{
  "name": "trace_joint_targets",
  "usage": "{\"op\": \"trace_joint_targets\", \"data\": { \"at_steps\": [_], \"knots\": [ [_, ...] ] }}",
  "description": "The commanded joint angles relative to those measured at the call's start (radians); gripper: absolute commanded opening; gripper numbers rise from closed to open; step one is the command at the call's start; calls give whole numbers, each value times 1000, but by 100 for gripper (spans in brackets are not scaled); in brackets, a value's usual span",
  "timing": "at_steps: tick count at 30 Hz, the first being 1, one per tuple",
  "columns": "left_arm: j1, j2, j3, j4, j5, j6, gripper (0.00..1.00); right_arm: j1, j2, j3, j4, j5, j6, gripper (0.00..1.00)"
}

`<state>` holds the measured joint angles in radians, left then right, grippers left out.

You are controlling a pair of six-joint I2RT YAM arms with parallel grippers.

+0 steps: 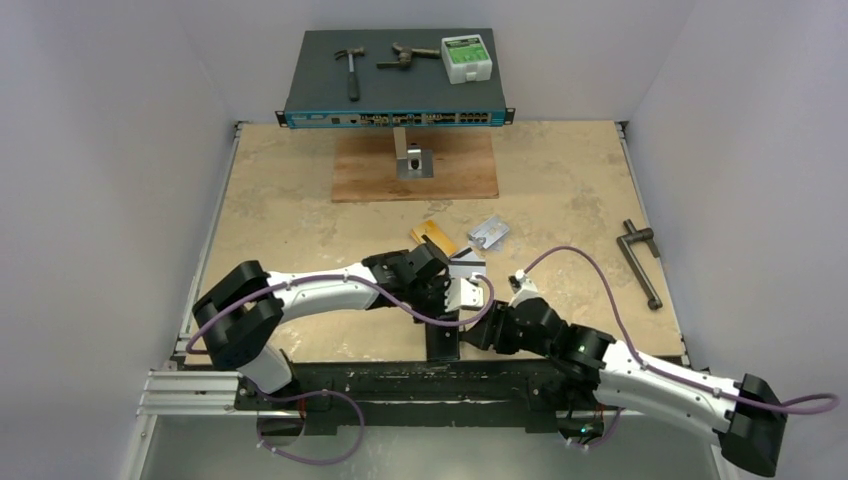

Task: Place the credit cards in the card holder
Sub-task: Close the card holder at the center of the board.

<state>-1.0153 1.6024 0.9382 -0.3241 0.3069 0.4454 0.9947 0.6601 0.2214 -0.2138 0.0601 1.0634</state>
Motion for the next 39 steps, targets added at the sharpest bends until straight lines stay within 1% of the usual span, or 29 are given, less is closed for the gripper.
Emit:
{"op": "trace_joint_targets", "data": {
  "at_steps": [1, 4, 6, 8, 10, 12, 16, 18, 20, 26, 27, 30, 32, 34, 37, 39],
  "knots": [
    [43, -66, -9, 179, 36, -125, 30, 2, -154, -41, 29, 2, 32, 46],
    [85, -87, -6, 197, 79, -162, 31, 2, -290, -59, 13, 6, 32, 31],
    [96, -87, -2, 184, 90, -150, 31, 1, -355, -75, 47, -5, 18, 25],
    [102, -92, -15, 179, 111, -130, 31, 1, -368, -82, 88, -29, -6, 19],
    [114, -106, -31, 173, 131, -120, 31, 1, -317, -82, 138, -53, -27, 13],
    [147, -115, -18, 145, 165, -127, 31, 1, -226, -75, 203, -95, -53, 9],
    [267, -134, 34, 74, 262, -178, 32, 1, 13, -26, 338, -172, -112, 2],
    [303, -162, 38, 64, 286, -174, 32, 1, 113, -2, 368, -199, -148, 0],
    [322, -192, 25, 64, 299, -161, 33, 1, 172, 12, 373, -199, -162, 0],
    [328, -214, 1, 65, 323, -158, 37, 1, 210, 9, 307, -94, -154, 0],
    [326, -214, -9, 71, 338, -161, 37, 1, 214, 9, 300, -83, -151, 0],
    [322, -230, -74, 128, 446, -135, 37, 2, 235, 6, 287, -71, -144, 0],
    [317, -250, -140, 189, 534, -72, 37, 2, 262, -1, 298, -76, -138, 0],
    [314, -257, -205, 262, 591, 27, 37, 2, 297, -8, 329, -89, -129, 0],
    [288, -266, -280, 303, 621, 204, 36, 2, 364, 3, 347, -102, -131, 0],
    [251, -265, -315, 293, 602, 342, 36, 2, 396, 15, 358, -127, -132, 0]
  ]
}}
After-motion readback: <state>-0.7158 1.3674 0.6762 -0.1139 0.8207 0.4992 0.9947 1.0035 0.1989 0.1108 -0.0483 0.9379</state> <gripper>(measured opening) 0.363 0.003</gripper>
